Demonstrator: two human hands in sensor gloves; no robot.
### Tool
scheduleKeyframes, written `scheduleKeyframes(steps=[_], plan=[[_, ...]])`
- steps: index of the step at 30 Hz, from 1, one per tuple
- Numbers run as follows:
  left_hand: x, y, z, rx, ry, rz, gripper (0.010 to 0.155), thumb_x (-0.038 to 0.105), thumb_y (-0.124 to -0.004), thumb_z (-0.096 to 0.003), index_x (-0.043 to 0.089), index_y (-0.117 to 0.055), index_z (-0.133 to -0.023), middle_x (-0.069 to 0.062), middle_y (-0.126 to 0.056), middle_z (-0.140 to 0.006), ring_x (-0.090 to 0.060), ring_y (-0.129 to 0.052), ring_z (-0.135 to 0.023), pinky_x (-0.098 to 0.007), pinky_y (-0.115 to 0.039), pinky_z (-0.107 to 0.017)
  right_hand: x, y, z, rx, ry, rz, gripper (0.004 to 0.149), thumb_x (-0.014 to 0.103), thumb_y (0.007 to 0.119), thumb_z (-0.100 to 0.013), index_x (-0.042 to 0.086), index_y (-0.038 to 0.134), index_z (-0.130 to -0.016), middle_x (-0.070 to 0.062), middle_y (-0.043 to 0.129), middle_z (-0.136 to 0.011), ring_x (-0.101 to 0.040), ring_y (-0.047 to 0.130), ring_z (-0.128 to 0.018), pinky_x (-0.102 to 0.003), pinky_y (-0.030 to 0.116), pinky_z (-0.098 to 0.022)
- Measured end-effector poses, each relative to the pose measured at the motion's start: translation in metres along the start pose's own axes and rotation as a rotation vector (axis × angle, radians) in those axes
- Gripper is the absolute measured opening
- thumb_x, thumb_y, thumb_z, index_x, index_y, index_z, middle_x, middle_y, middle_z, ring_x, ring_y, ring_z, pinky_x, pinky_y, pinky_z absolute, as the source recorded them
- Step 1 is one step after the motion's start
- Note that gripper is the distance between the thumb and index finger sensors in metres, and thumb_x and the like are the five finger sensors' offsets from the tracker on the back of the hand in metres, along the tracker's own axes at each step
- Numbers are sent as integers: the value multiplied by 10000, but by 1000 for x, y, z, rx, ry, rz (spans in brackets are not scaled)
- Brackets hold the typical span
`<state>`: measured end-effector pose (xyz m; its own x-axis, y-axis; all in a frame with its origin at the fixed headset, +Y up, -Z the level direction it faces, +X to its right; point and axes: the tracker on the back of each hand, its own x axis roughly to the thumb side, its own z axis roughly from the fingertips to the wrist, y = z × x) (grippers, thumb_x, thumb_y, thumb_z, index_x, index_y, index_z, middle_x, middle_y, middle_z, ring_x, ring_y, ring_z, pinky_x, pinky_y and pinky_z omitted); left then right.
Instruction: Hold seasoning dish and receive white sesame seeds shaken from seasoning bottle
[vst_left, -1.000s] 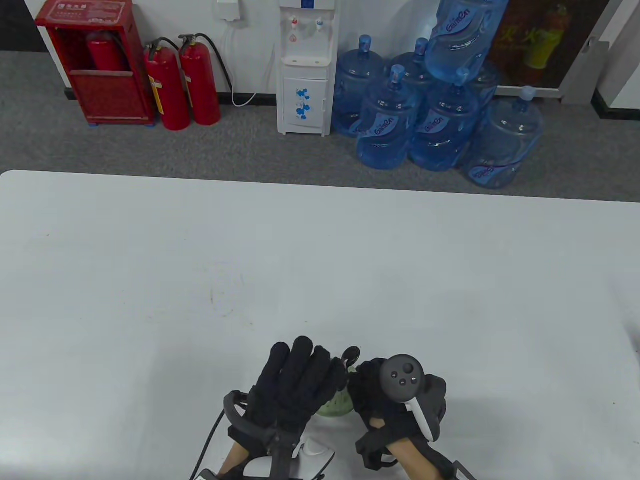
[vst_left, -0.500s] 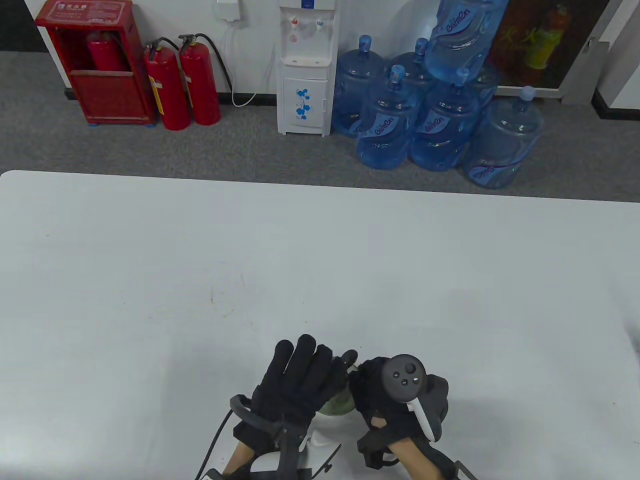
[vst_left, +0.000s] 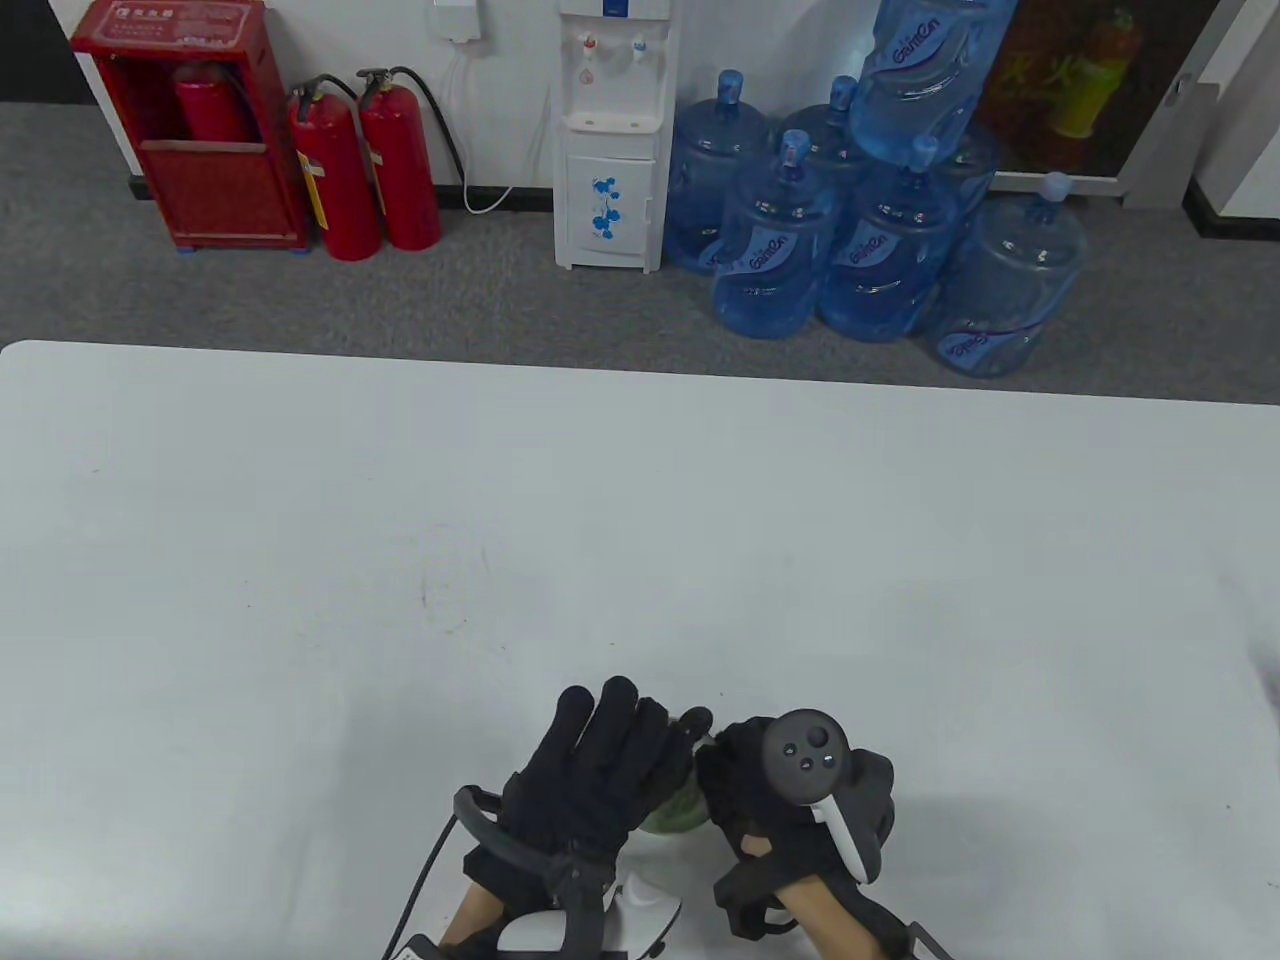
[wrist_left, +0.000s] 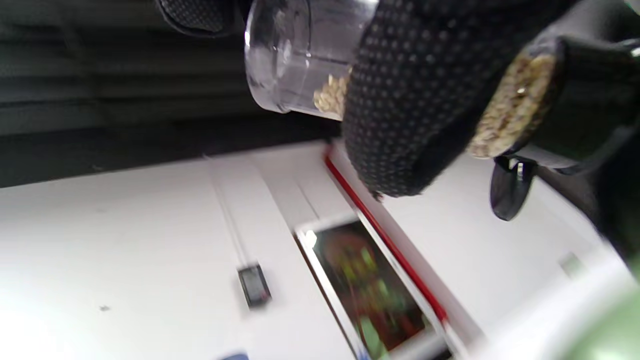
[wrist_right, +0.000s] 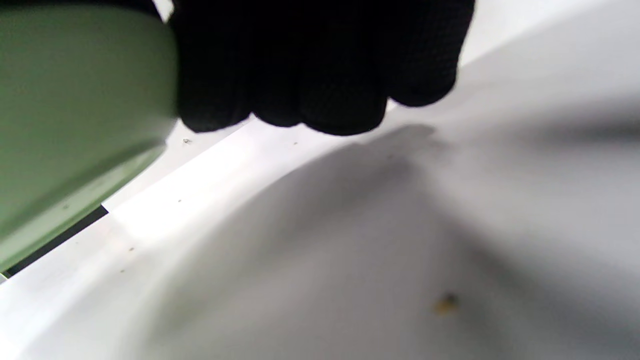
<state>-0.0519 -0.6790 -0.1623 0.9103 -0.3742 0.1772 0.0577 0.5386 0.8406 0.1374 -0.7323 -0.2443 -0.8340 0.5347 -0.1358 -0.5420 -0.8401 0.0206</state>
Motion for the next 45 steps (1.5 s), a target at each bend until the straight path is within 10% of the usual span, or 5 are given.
scheduleKeyframes(steps=[3, 6, 9, 12, 45], plan=[[9, -26, 6, -252, -58, -28, 664, 278, -1108, -325, 543, -741, -811, 224, -704, -977, -177, -689, -1050, -545, -522, -826, 0, 1, -1, -12, -3, 29, 380, 570, 821, -436, 279, 891, -671, 94, 835, -847, -170, 909, -706, -381, 790, -591], [0, -4, 1, -13, -23, -34, 665, 298, -1103, -328, 542, -717, -811, 223, -684, -971, -178, -679, -1035, -521, -553, -804, 0, 0, 0, -2, 0, -1, 380, 563, 826, -436, 271, 893, -670, 88, 836, -847, -178, 908, -705, -387, 786, -590], [7, -27, 6, -267, -41, -30, 663, 278, -1108, -326, 543, -741, -810, 222, -702, -977, -179, -689, -1049, -544, -523, -826, 0, 1, -1, -11, -3, 28, 383, 569, 822, -437, 276, 891, -672, 93, 836, -847, -171, 908, -706, -382, 789, -591], [1, -3, 1, -12, -32, -39, 665, 292, -1104, -329, 541, -718, -811, 219, -681, -972, -180, -673, -1036, -521, -550, -804, -1, 1, -1, -1, 0, 8, 377, 563, 825, -437, 273, 894, -668, 88, 837, -846, -177, 908, -704, -388, 787, -589], [7, -15, 2, -162, -2, 35, 667, 268, -1110, -326, 527, -735, -813, 216, -695, -973, -186, -677, -1041, -542, -521, -819, -2, 0, -1, -8, 3, 4, 378, 565, 824, -436, 274, 894, -667, 88, 837, -845, -176, 909, -703, -386, 787, -589]])
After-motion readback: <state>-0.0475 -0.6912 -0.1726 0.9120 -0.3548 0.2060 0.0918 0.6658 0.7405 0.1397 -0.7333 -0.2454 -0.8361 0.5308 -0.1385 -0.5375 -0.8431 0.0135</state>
